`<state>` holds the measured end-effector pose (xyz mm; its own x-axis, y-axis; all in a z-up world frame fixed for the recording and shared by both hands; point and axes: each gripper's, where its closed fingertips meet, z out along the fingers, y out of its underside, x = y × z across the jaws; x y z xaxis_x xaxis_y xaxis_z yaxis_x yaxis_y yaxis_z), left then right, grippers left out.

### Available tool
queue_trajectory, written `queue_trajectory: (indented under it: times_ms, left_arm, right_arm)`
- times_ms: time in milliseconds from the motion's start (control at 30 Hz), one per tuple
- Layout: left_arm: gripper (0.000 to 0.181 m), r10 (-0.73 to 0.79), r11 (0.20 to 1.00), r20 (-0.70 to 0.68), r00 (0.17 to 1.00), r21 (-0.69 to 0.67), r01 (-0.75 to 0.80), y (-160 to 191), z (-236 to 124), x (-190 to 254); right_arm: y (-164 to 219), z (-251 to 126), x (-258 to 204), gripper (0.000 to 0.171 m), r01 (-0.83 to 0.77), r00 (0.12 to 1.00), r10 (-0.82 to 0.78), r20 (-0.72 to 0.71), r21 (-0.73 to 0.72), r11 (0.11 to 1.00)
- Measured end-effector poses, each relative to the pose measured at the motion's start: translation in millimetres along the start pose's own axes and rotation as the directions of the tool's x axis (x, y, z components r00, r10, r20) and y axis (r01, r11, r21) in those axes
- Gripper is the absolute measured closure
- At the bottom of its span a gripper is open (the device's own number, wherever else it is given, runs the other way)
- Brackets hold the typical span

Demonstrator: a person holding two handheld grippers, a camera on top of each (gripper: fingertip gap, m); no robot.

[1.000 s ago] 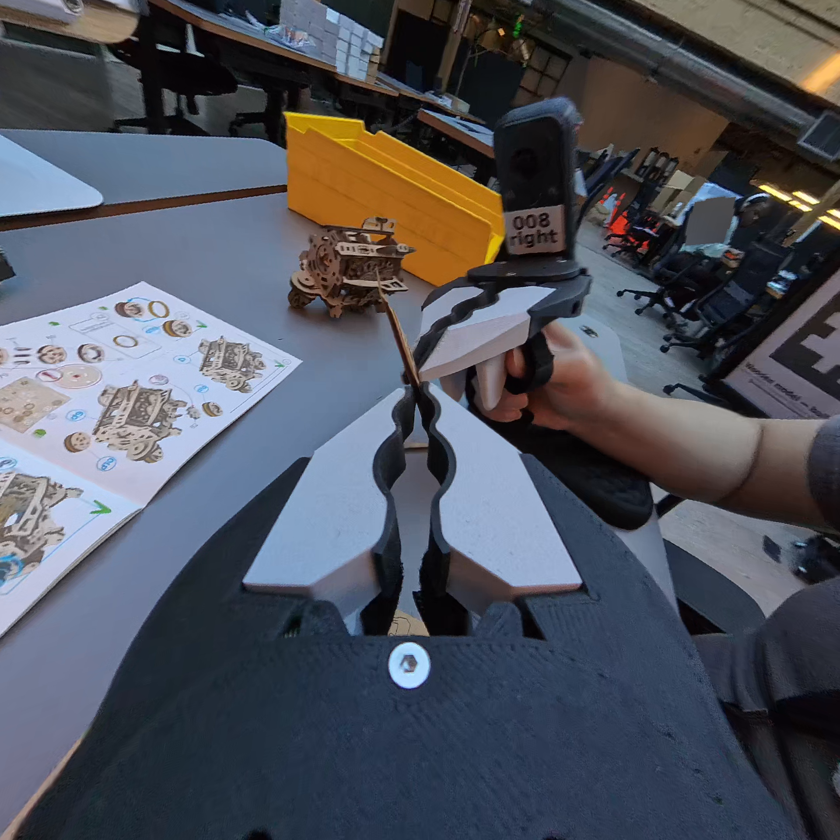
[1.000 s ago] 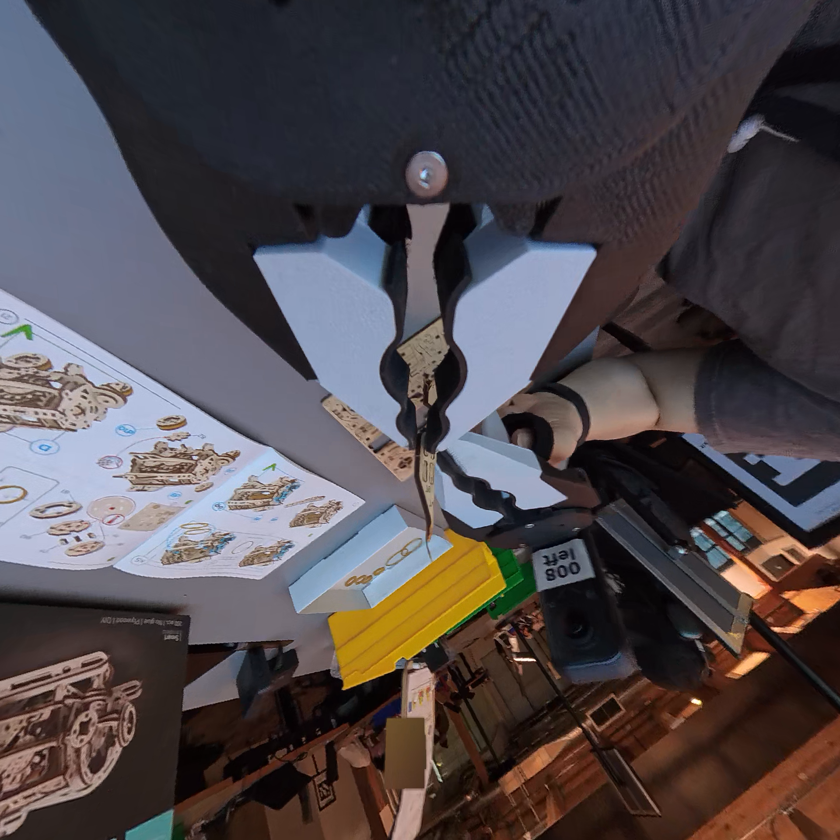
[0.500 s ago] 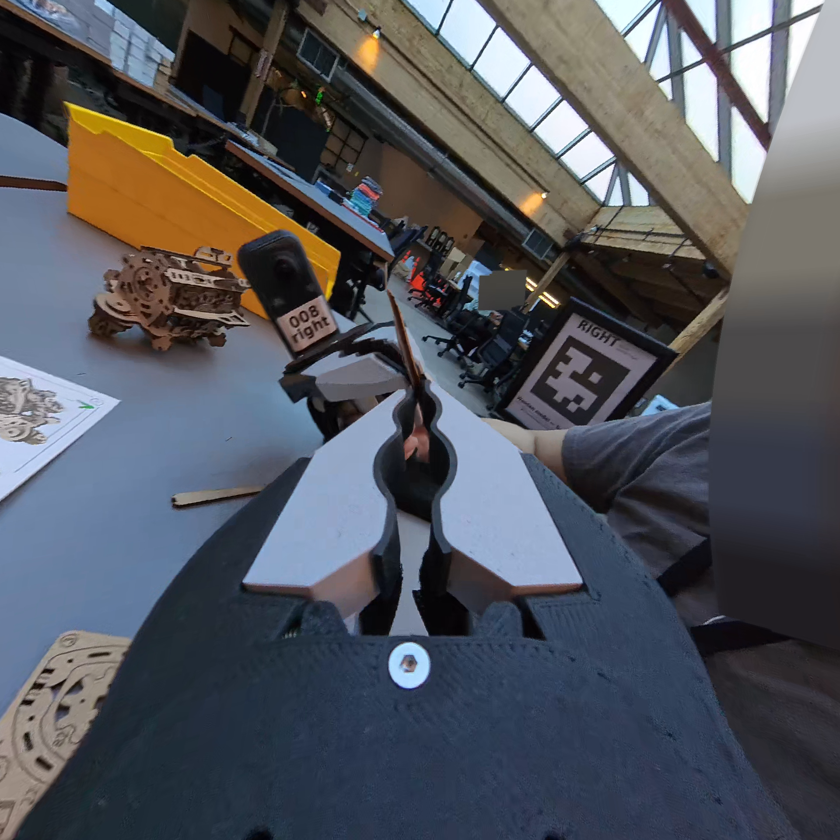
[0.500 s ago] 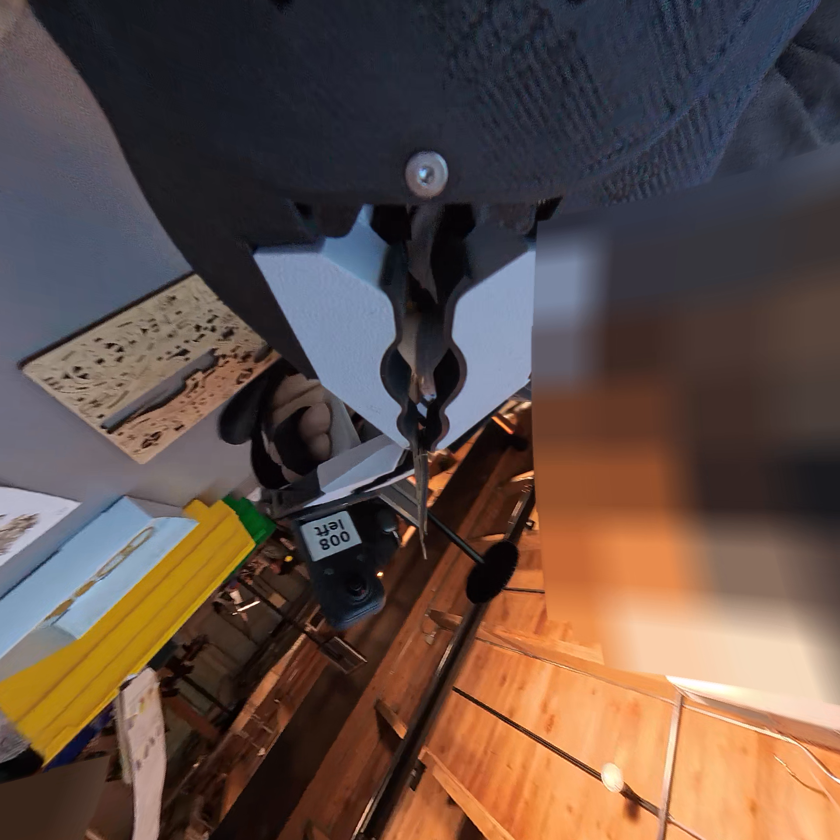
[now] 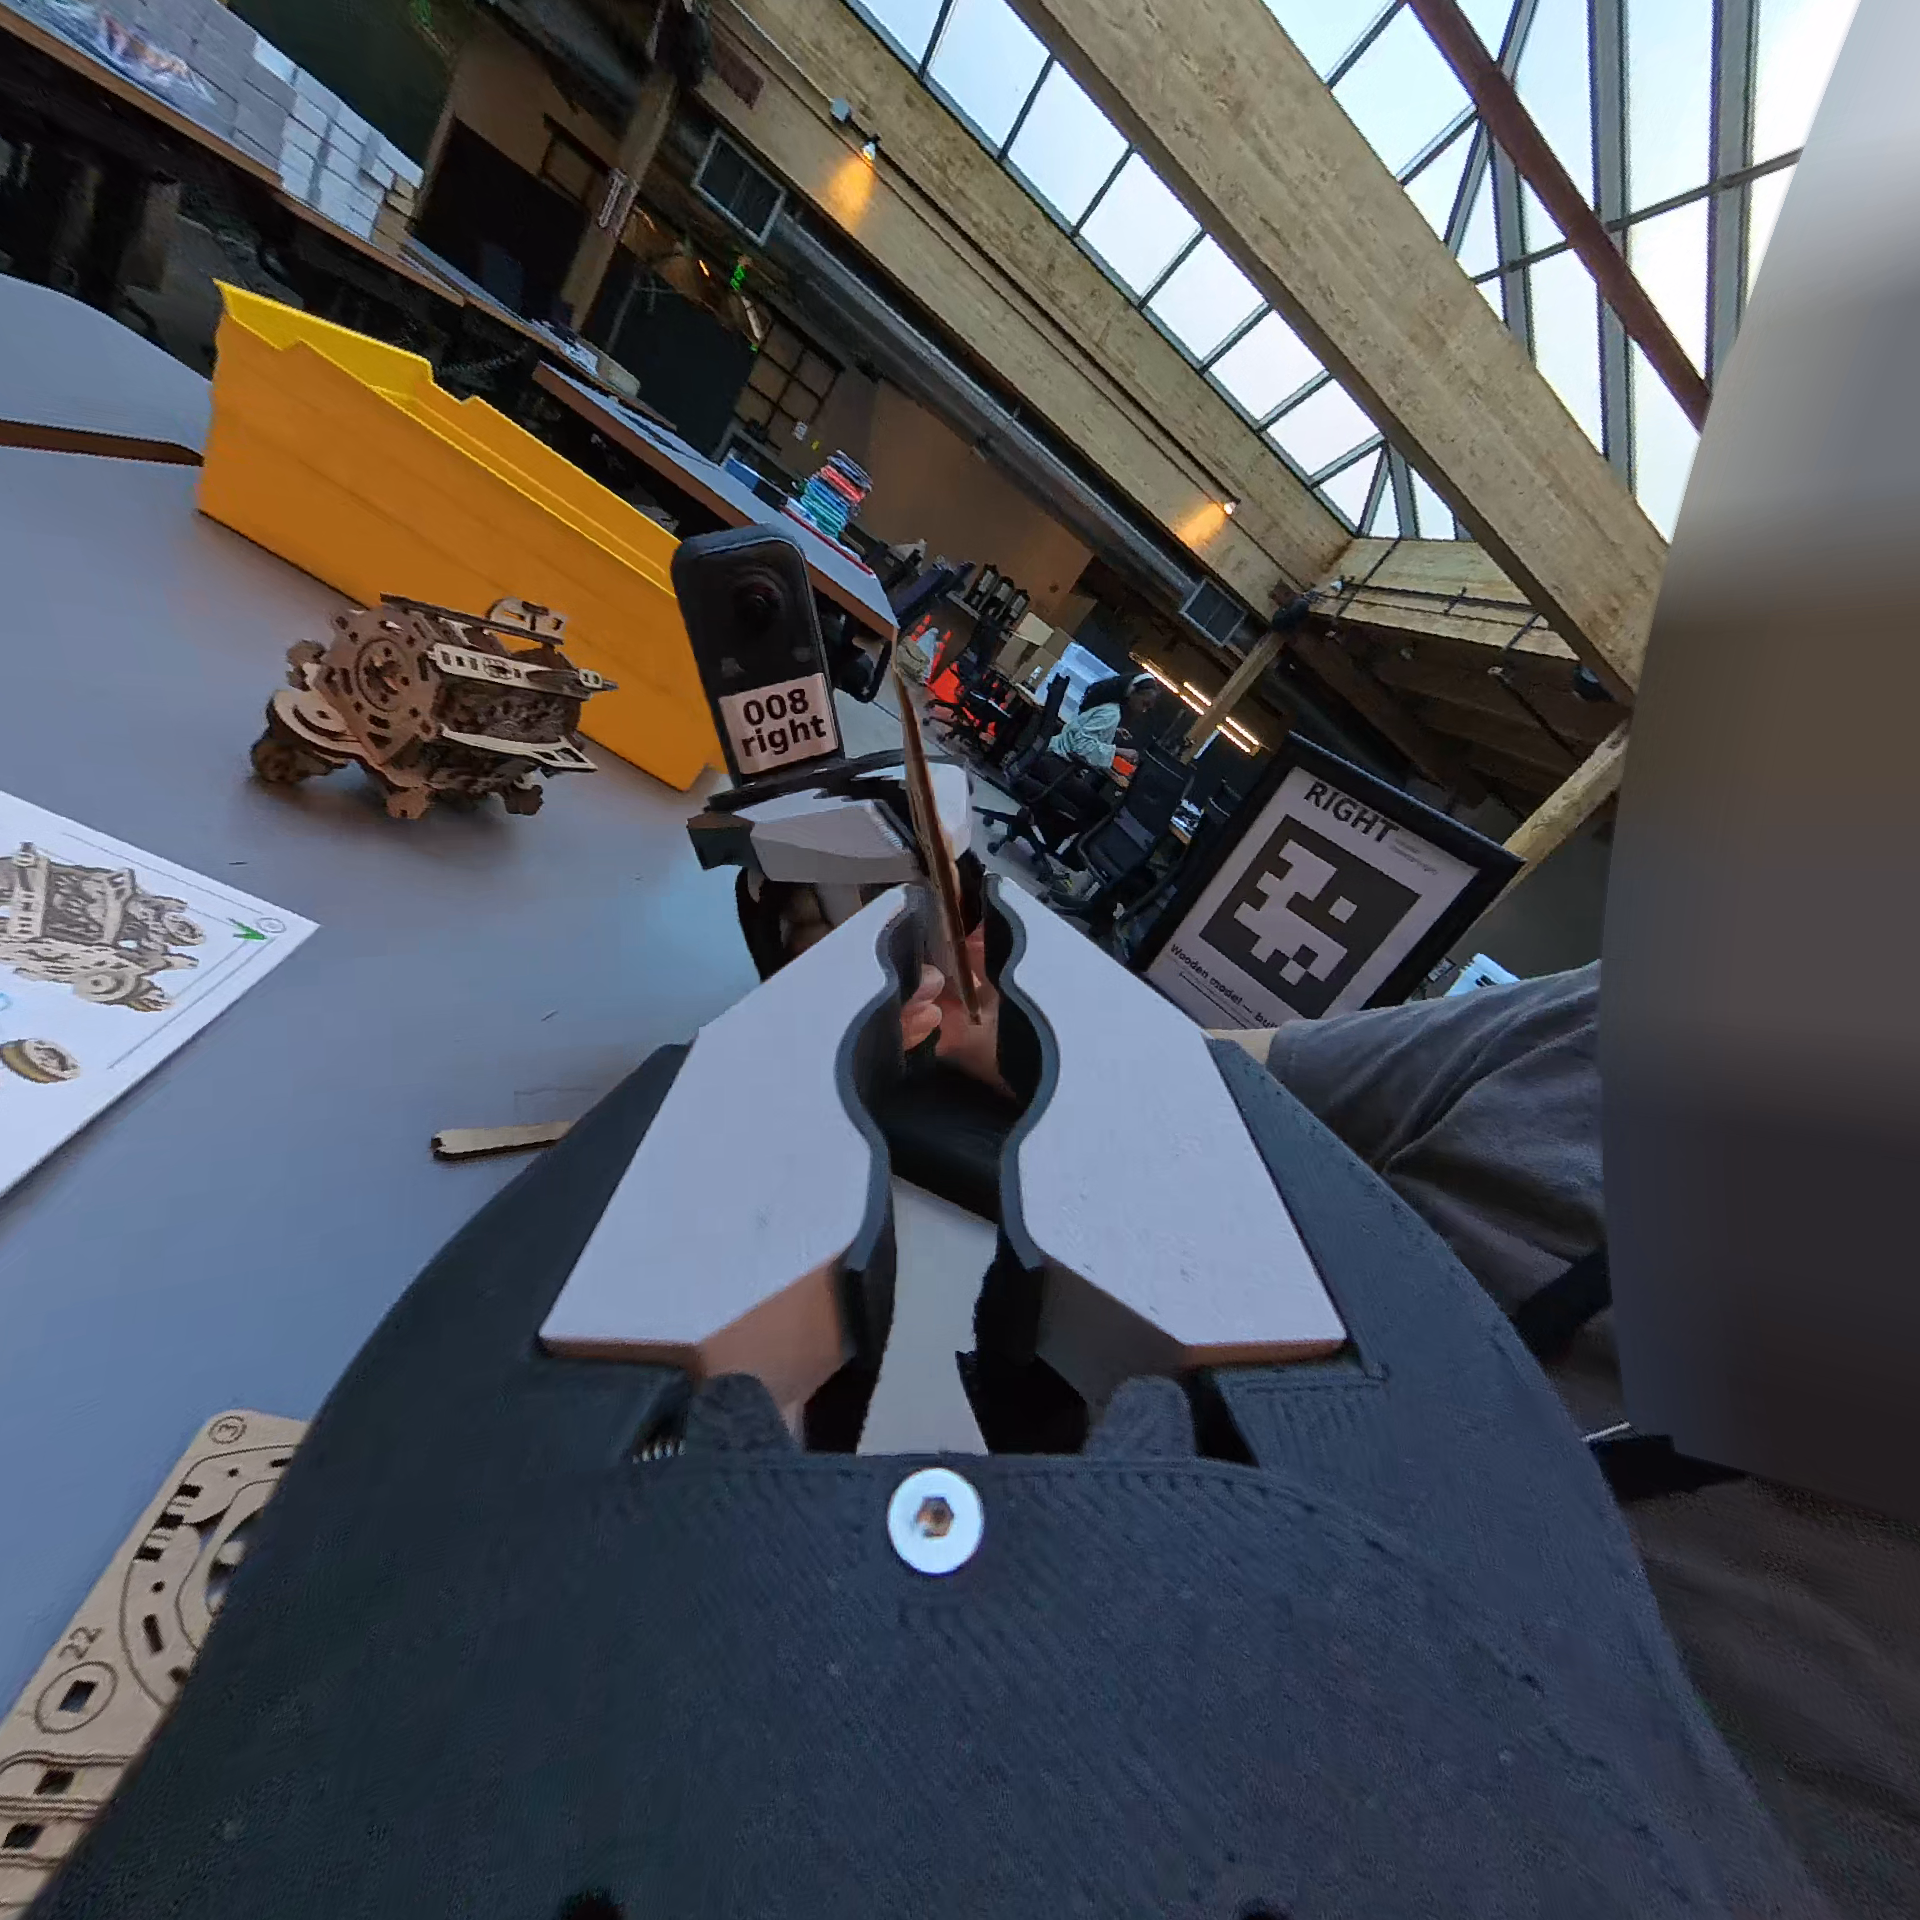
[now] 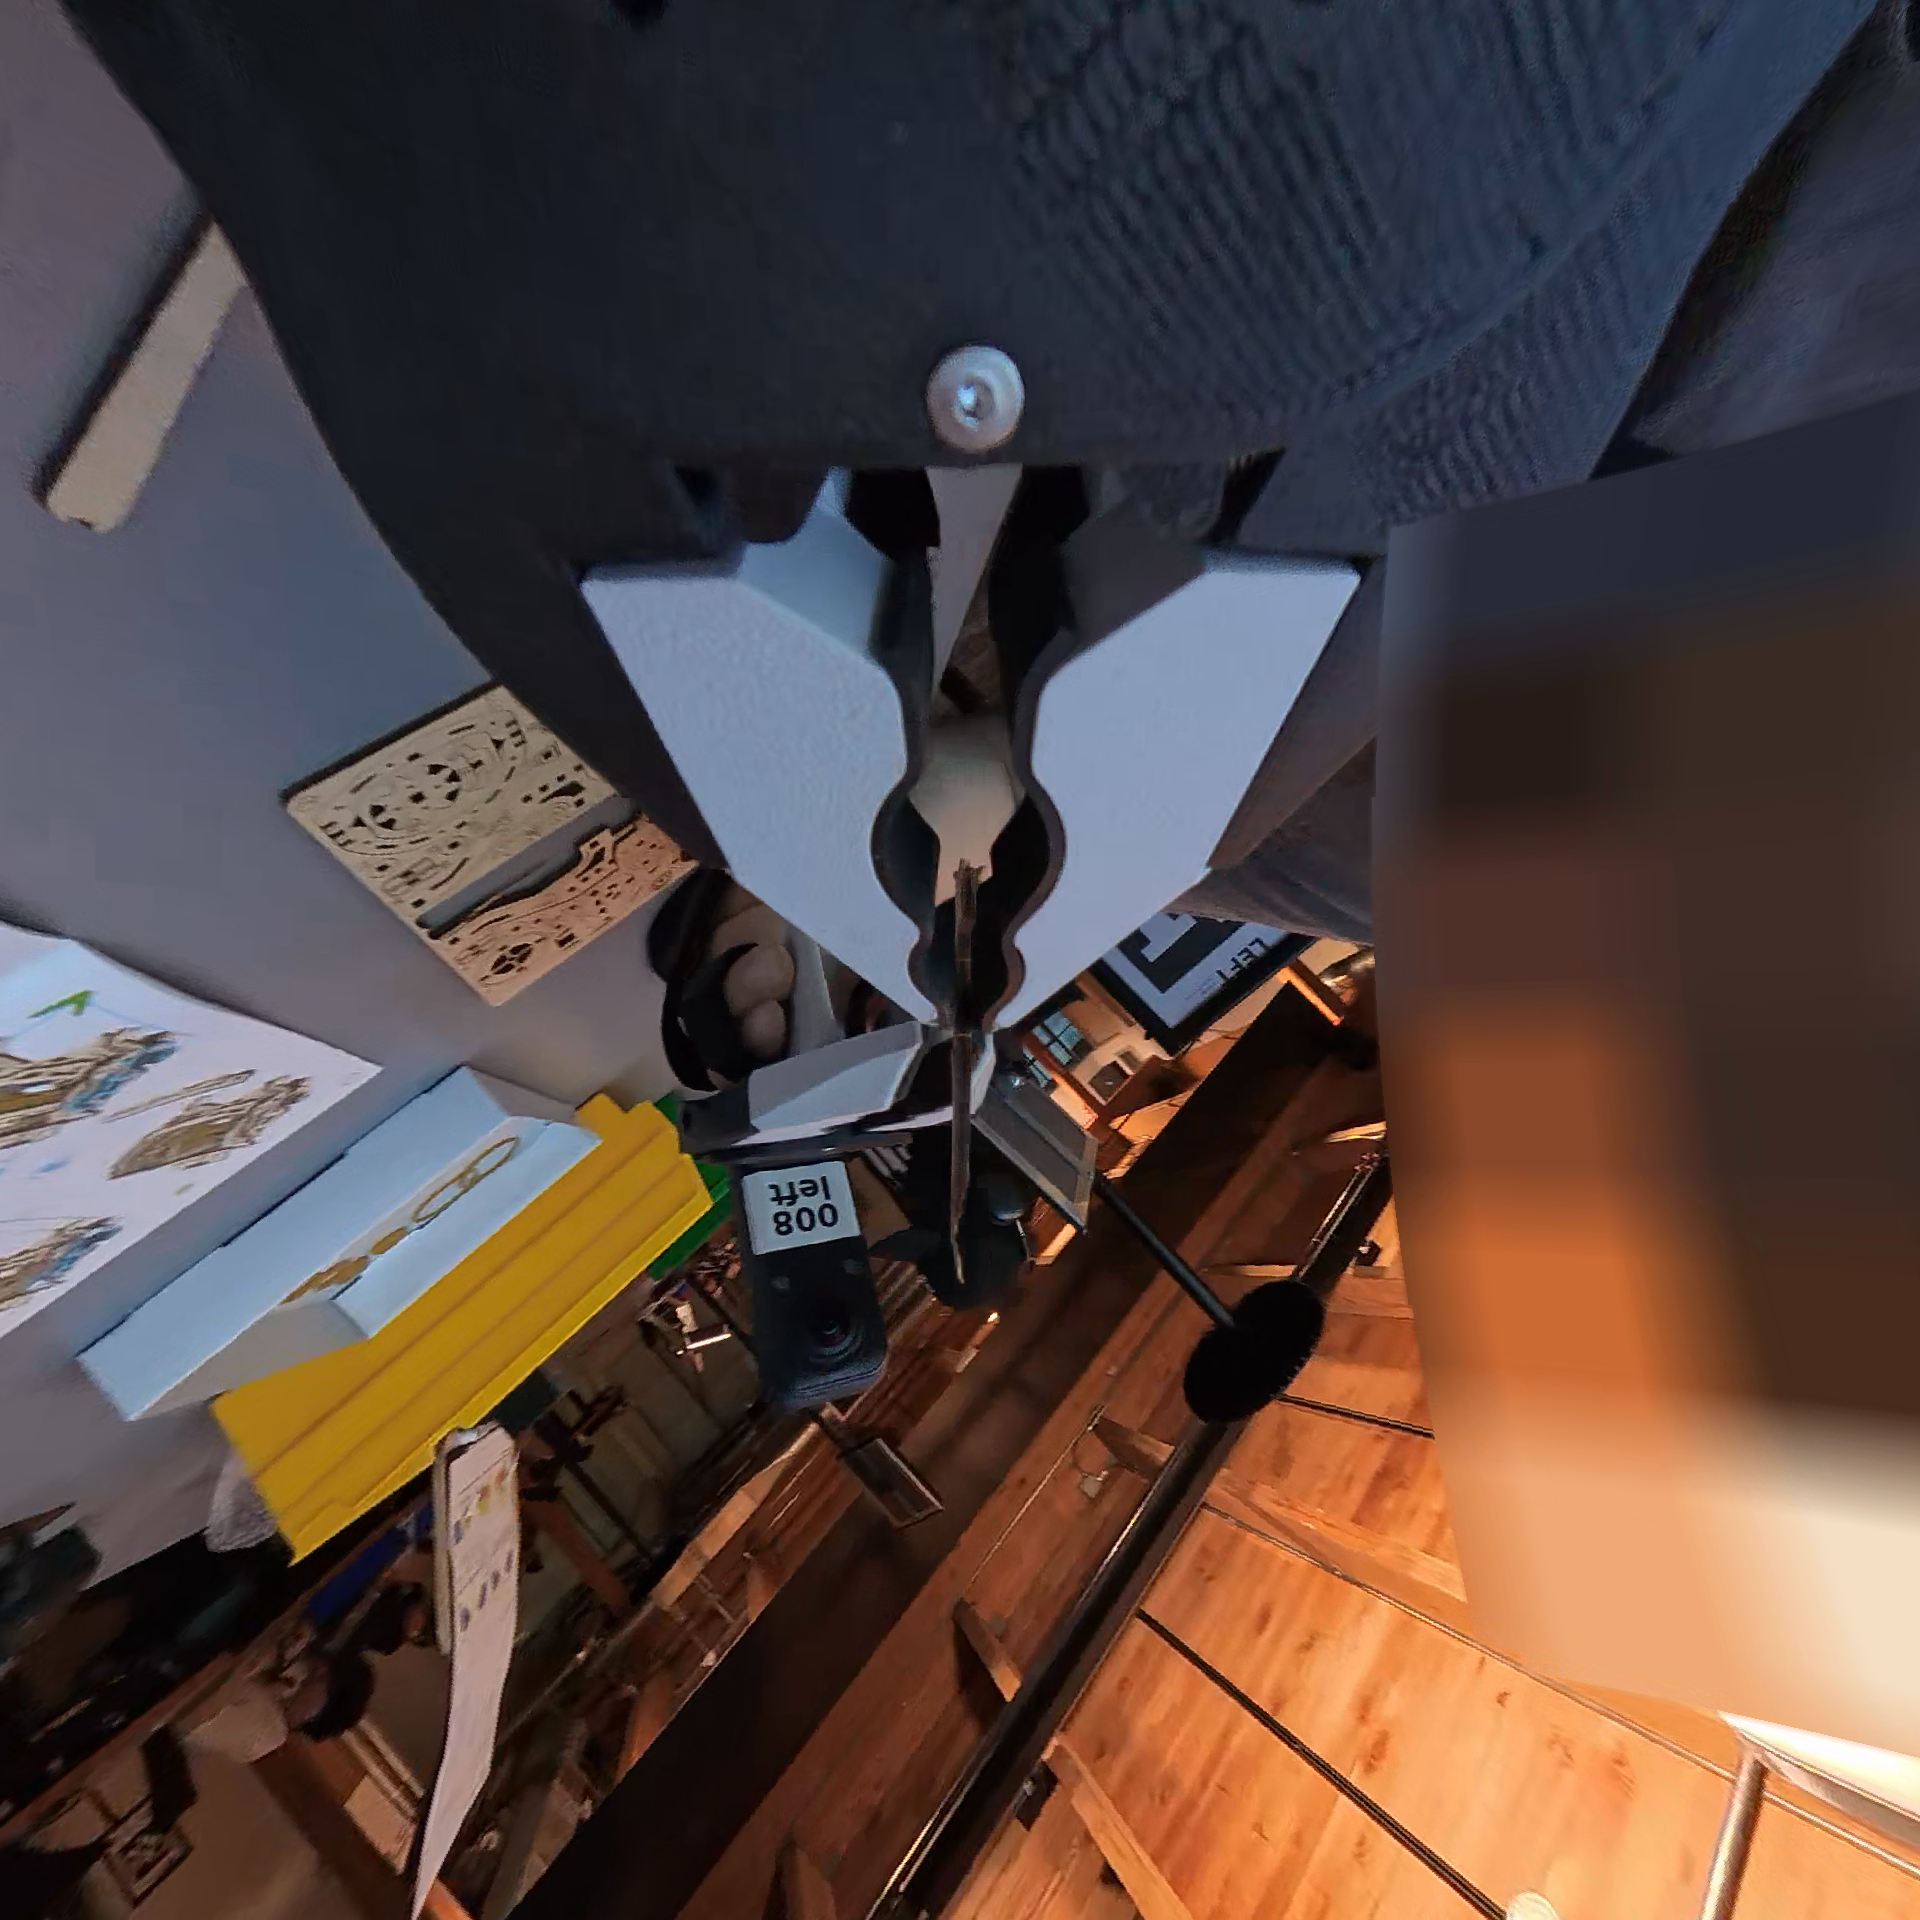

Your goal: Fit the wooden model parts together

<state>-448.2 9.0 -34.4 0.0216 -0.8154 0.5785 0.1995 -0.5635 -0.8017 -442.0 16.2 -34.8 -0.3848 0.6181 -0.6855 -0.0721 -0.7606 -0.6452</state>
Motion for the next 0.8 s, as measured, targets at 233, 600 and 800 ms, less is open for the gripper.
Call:
queue_trajectory:
  times_ms: [233,600,800]
  left_arm:
    - [0.171,0.040,0.998,0.102,0.994,-0.060,-0.034,9.7,3.7,-13.8]
    - [0.174,0.045,0.993,0.142,0.989,-0.117,-0.029,16.5,1.3,-22.1]
    - [0.171,-0.011,0.997,0.158,0.987,-0.069,0.022,9.8,-5.0,-32.0]
  right_arm:
    - [7.6,2.7,9.7,0.171,0.042,0.996,-0.046,-0.080,-0.051,0.998]
    - [12.0,0.9,22.6,0.171,0.086,0.979,-0.102,-0.175,-0.094,0.992]
    - [25.1,2.9,31.0,0.171,0.136,0.957,-0.181,-0.225,-0.202,0.970]
